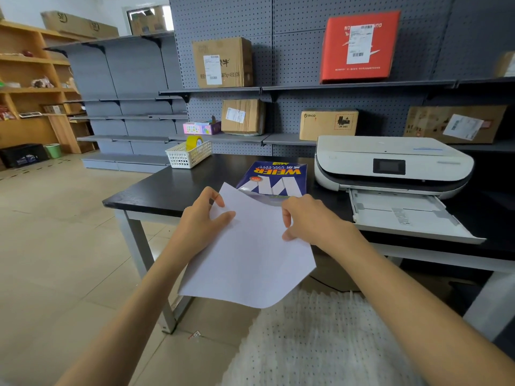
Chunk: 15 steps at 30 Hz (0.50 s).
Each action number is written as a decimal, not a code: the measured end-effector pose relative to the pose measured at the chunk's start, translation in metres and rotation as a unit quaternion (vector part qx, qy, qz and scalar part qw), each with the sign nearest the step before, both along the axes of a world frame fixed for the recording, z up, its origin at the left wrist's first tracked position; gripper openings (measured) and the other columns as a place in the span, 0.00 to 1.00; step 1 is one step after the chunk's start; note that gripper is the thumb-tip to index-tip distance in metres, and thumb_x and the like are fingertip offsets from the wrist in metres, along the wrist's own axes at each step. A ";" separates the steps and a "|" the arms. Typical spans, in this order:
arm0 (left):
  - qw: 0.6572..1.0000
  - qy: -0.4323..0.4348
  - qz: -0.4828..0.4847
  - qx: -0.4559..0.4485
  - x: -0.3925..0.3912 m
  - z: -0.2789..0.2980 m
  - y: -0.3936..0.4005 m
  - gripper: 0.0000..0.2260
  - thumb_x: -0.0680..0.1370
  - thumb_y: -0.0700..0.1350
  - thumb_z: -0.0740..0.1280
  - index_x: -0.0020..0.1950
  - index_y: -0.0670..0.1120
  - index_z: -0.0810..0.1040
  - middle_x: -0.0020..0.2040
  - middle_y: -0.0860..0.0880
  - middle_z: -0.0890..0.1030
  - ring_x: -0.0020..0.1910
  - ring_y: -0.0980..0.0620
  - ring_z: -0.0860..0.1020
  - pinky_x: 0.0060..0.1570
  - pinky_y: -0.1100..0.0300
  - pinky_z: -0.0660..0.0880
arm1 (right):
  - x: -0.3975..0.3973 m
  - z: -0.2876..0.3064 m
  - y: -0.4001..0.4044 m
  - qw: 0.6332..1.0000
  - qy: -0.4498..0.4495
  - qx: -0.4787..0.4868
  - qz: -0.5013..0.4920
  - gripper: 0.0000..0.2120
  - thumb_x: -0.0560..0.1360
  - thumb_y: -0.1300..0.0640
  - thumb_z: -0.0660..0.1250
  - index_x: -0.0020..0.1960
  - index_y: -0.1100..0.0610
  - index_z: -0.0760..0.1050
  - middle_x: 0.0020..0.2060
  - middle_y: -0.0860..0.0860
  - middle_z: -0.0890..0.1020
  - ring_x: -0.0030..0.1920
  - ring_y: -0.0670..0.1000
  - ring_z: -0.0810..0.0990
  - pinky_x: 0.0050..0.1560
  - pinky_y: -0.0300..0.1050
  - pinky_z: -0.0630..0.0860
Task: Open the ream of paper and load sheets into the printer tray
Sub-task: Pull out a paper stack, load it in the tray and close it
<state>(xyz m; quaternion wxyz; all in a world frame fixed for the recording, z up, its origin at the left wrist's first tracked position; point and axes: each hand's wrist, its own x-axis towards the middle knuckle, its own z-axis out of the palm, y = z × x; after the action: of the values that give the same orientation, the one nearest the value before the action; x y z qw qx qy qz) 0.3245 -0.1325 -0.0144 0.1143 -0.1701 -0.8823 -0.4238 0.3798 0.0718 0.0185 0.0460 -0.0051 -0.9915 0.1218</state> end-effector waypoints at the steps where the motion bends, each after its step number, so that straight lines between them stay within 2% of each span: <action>1: 1.000 0.005 -0.003 -0.002 0.001 0.004 0.000 0.11 0.78 0.49 0.68 0.52 0.47 0.69 0.48 0.48 0.81 0.41 0.51 0.80 0.33 0.62 0.72 | 0.002 0.002 0.000 1.000 -0.005 -0.002 0.002 0.20 0.73 0.55 0.74 0.61 0.61 0.73 0.57 0.58 0.77 0.46 0.55 0.73 0.39 0.42 0.68; 5: 1.000 0.027 -0.011 -0.010 0.005 0.017 0.002 0.09 0.78 0.49 0.68 0.51 0.49 0.69 0.48 0.45 0.82 0.43 0.45 0.81 0.43 0.50 0.77 | 0.008 0.009 0.004 1.000 -0.004 -0.013 0.007 0.18 0.73 0.56 0.74 0.59 0.60 0.73 0.57 0.58 0.77 0.50 0.57 0.77 0.43 0.45 0.70; 7: 0.999 0.044 -0.010 -0.005 0.007 0.024 0.005 0.09 0.78 0.49 0.68 0.51 0.49 0.70 0.48 0.44 0.82 0.44 0.44 0.80 0.44 0.50 0.76 | 0.010 0.014 0.008 1.000 0.009 -0.016 0.006 0.18 0.73 0.56 0.74 0.58 0.60 0.73 0.56 0.58 0.77 0.50 0.57 0.76 0.44 0.45 0.70; 11: 0.998 0.058 -0.013 0.013 0.003 0.031 0.017 0.08 0.78 0.48 0.68 0.52 0.49 0.71 0.46 0.45 0.82 0.40 0.50 0.80 0.36 0.57 0.74 | 0.010 0.023 0.021 0.999 0.042 -0.014 -0.010 0.15 0.72 0.56 0.75 0.55 0.61 0.76 0.54 0.58 0.79 0.50 0.57 0.79 0.45 0.47 0.74; 15: 0.996 0.064 -0.042 0.035 -0.006 0.026 0.039 0.07 0.77 0.47 0.68 0.50 0.51 0.71 0.48 0.48 0.81 0.42 0.44 0.80 0.41 0.50 0.77 | 0.011 0.023 0.047 0.994 0.088 -0.035 -0.049 0.11 0.72 0.57 0.74 0.51 0.59 0.77 0.51 0.56 0.77 0.49 0.57 0.76 0.46 0.46 0.72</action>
<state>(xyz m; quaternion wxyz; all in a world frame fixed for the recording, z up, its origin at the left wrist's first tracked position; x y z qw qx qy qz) 0.3180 -0.0932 0.0121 0.1582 -0.2297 -0.8501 -0.4467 0.3904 0.1184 0.0418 0.1387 -0.0443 -0.9772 0.1545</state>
